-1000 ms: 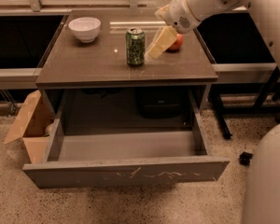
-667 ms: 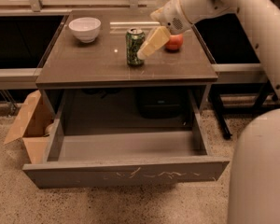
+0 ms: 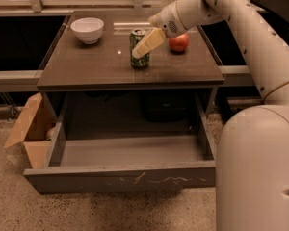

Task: Place green can into top drawer

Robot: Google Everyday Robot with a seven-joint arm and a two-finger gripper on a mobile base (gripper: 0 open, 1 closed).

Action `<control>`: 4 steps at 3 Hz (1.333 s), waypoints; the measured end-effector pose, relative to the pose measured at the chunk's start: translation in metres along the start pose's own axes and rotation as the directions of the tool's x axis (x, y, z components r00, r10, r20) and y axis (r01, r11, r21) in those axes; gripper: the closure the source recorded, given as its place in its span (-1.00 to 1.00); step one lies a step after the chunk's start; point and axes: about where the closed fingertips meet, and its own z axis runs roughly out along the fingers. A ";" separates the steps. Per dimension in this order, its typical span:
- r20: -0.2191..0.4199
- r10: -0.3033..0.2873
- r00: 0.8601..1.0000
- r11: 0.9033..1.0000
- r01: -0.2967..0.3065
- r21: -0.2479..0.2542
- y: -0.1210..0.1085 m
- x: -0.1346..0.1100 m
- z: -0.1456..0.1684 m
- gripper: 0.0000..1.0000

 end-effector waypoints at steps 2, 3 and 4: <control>0.019 0.037 0.999 0.999 -0.036 -0.017 -0.014 0.006 0.025 -0.26; 0.038 0.034 0.999 0.999 -0.033 -0.034 -0.014 0.003 0.029 0.21; 0.084 -0.031 0.996 0.997 0.037 -0.064 0.005 -0.017 0.016 0.68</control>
Offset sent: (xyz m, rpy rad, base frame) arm 0.0337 0.0116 -0.0191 0.0492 0.0385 -0.0117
